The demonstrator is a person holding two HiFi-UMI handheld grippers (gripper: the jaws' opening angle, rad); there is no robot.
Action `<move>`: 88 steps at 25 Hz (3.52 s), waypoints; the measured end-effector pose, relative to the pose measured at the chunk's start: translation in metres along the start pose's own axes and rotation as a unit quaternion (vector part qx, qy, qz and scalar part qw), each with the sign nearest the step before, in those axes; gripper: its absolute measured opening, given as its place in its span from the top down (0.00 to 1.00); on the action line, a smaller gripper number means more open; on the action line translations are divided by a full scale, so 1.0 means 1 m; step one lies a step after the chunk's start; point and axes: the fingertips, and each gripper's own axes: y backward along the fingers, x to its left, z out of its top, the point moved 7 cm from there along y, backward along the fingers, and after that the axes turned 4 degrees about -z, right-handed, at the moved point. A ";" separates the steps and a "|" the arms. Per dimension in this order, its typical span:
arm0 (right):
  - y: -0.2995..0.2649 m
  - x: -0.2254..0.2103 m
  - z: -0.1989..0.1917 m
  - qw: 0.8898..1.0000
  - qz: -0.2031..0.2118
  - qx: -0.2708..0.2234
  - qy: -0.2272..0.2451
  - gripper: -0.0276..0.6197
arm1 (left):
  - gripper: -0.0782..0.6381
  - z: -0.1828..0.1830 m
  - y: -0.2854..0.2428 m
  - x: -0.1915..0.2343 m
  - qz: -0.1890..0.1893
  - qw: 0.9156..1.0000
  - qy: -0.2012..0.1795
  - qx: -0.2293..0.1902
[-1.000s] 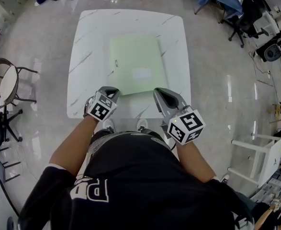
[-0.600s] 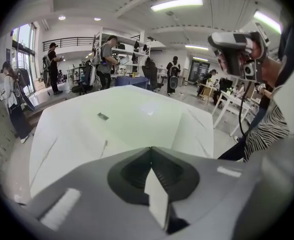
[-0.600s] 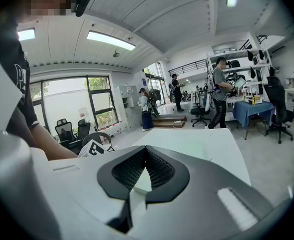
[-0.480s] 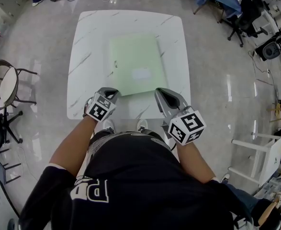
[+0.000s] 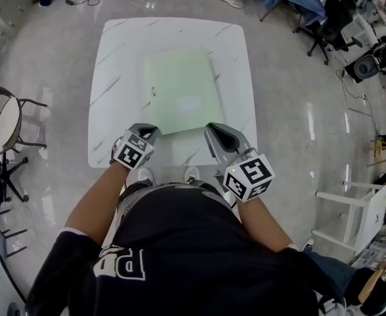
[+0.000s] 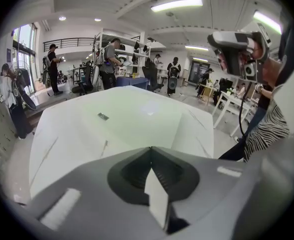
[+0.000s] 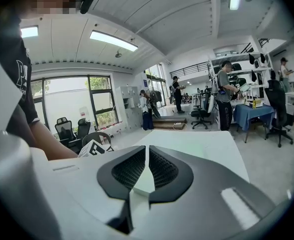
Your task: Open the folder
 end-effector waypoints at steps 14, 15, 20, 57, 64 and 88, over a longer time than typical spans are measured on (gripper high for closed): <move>-0.001 0.005 -0.002 0.999 0.003 0.006 0.032 0.90 | 0.81 -0.002 -0.001 0.000 -0.001 1.000 0.000 -0.003; -0.001 0.005 -0.002 0.999 0.003 0.006 0.032 0.90 | 0.81 -0.002 -0.001 0.001 0.000 1.000 -0.001 -0.004; 0.001 0.004 -0.002 0.999 0.000 0.009 0.037 0.90 | 0.81 -0.001 -0.001 0.002 -0.003 1.000 -0.004 0.003; -0.124 0.067 -0.136 0.877 0.127 0.230 0.403 0.90 | 0.81 0.008 0.001 0.002 -0.007 1.000 0.002 -0.019; -0.141 0.071 -0.154 0.834 0.128 0.249 0.476 0.90 | 0.81 0.003 0.001 0.002 -0.012 1.000 0.011 -0.009; -0.152 0.070 -0.152 0.794 0.130 0.263 0.532 0.78 | 0.81 -0.001 0.000 0.003 -0.022 1.000 0.013 -0.004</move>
